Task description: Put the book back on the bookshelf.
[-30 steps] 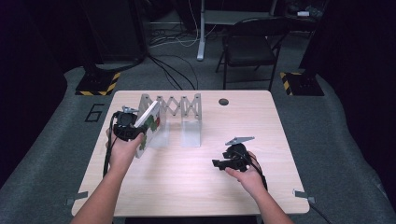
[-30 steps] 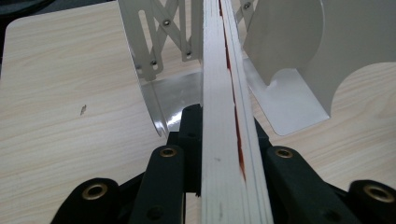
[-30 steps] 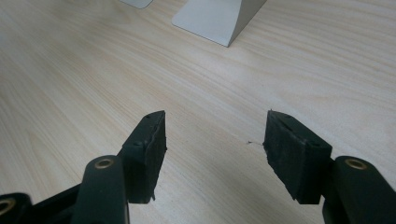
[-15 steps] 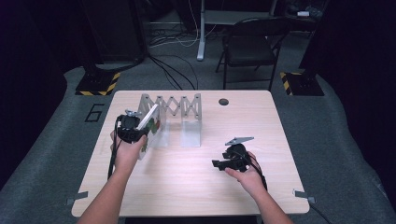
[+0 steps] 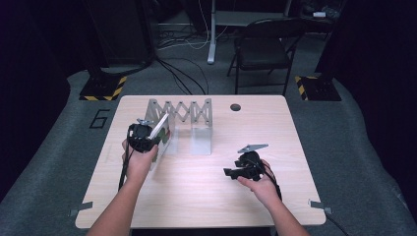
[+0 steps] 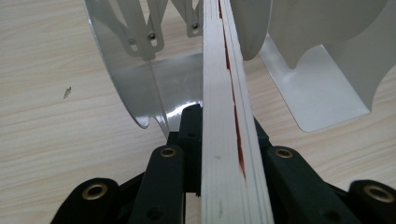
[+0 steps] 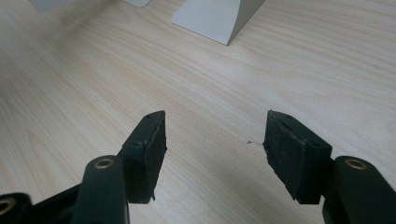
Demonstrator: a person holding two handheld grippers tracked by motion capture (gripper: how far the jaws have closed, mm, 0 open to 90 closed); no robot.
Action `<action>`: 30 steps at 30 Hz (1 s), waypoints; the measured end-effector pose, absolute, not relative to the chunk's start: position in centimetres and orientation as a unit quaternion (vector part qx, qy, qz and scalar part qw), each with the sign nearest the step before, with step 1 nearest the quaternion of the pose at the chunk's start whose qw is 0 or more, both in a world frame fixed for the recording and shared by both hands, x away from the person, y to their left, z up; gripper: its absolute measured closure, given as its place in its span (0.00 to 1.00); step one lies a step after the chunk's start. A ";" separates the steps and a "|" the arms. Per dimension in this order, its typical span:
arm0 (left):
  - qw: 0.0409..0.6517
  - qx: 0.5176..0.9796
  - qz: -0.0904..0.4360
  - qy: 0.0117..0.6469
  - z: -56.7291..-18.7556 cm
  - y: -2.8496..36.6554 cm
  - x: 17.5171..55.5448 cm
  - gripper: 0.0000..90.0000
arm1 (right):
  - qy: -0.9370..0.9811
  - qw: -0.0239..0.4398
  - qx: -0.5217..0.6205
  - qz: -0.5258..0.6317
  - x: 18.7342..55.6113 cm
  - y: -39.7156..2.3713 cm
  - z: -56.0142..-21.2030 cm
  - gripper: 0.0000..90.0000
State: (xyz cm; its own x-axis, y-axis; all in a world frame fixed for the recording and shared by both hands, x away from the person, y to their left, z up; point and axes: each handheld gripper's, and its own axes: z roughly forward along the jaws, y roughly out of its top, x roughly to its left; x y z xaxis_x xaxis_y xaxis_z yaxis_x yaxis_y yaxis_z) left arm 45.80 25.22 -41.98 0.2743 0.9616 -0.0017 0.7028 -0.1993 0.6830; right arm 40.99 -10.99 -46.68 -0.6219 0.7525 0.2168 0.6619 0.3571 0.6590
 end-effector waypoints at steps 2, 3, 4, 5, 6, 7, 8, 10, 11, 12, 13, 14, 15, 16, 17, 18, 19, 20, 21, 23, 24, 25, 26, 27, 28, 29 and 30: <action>0.296 0.739 0.220 0.563 -42.1 25.3 45.9 0.84 | 0.822 0.068 0.425 0.372 41.1 -11.0 -46.8 0.43; 0.295 0.739 0.221 0.564 -42.1 25.3 45.9 0.84 | 0.823 0.065 0.426 0.370 41.0 -11.0 -46.7 0.43; 0.295 0.738 0.220 0.565 -42.1 25.3 46.0 0.84 | 0.821 0.064 0.429 0.371 41.0 -10.9 -46.7 0.43; 0.297 0.736 0.222 0.566 -42.1 25.3 46.1 0.84 | 0.821 0.063 0.430 0.371 41.0 -10.9 -46.8 0.43; 0.296 0.737 0.223 0.565 -42.2 25.3 46.1 0.84 | 0.822 0.063 0.429 0.369 41.0 -10.9 -46.7 0.43; 0.293 0.738 0.221 0.566 -42.1 25.3 46.2 0.84 | 0.822 0.062 0.428 0.369 41.0 -10.9 -46.8 0.43; 0.292 0.738 0.221 0.566 -42.1 25.2 46.2 0.84 | 0.822 0.062 0.428 0.369 41.0 -10.9 -46.7 0.43; 0.292 0.738 0.222 0.567 -42.2 25.1 46.4 0.84 | 0.822 0.059 0.432 0.366 40.9 -10.8 -46.7 0.43; 0.291 0.737 0.222 0.568 -42.1 25.1 46.4 0.84 | 0.823 0.062 0.429 0.367 41.0 -10.9 -46.7 0.43; 0.291 0.736 0.222 0.569 -42.1 25.1 46.5 0.84 | 0.823 0.063 0.429 0.368 41.0 -10.8 -46.8 0.43; 0.290 0.735 0.222 0.571 -42.1 25.0 46.6 0.84 | 0.823 0.061 0.431 0.366 41.0 -10.8 -46.7 0.43; 0.292 0.734 0.226 0.570 -42.2 24.8 46.7 0.84 | 0.823 0.064 0.426 0.370 41.0 -10.8 -46.8 0.43; 0.286 0.737 0.224 0.570 -42.1 24.8 46.7 0.84 | 0.822 0.060 0.430 0.368 41.0 -10.8 -46.7 0.43; 0.289 0.735 0.227 0.570 -42.2 24.6 46.8 0.84 | 0.822 0.058 0.431 0.367 40.9 -10.8 -46.7 0.43; 0.289 0.734 0.229 0.571 -42.3 24.6 46.9 0.84 | 0.822 0.059 0.431 0.367 40.9 -10.8 -46.7 0.43; 0.287 0.734 0.225 0.573 -42.3 24.6 47.0 0.84 | 0.823 0.064 0.426 0.370 41.0 -10.8 -46.7 0.43; 0.289 0.732 0.225 0.575 -42.3 24.5 47.1 0.84 | 0.823 0.063 0.426 0.370 41.0 -10.8 -46.7 0.43; 0.288 0.732 0.225 0.574 -42.4 24.5 47.1 0.84 | 0.823 0.063 0.426 0.370 41.0 -10.8 -46.7 0.43; 0.288 0.732 0.226 0.575 -42.4 24.5 47.2 0.84 | 0.823 0.059 0.430 0.367 40.9 -10.8 -46.7 0.43; 0.287 0.731 0.226 0.576 -42.5 24.5 47.4 0.84 | 0.822 0.059 0.430 0.368 40.9 -10.7 -46.7 0.43; 0.287 0.730 0.226 0.577 -42.5 24.4 47.4 0.84 | 0.821 0.060 0.431 0.369 40.9 -10.7 -46.7 0.43; 0.286 0.731 0.226 0.577 -42.5 24.4 47.5 0.84 | 0.822 0.059 0.430 0.369 40.9 -10.7 -46.7 0.43; 0.285 0.732 0.226 0.576 -42.5 24.3 47.6 0.84 | 0.824 0.065 0.423 0.371 41.0 -10.7 -46.8 0.43; 0.283 0.734 0.225 0.575 -42.5 24.3 47.6 0.84 | 0.824 0.065 0.423 0.371 41.0 -10.7 -46.8 0.43; 0.285 0.732 0.227 0.575 -42.5 24.2 47.7 0.84 | 0.825 0.064 0.423 0.370 41.1 -10.8 -46.8 0.43; 0.286 0.730 0.231 0.576 -42.5 24.1 47.8 0.84 | 0.824 0.063 0.425 0.369 41.0 -10.7 -46.8 0.43; 0.284 0.732 0.226 0.576 -42.5 24.1 47.9 0.84 | 0.825 0.065 0.423 0.370 41.0 -10.7 -46.8 0.43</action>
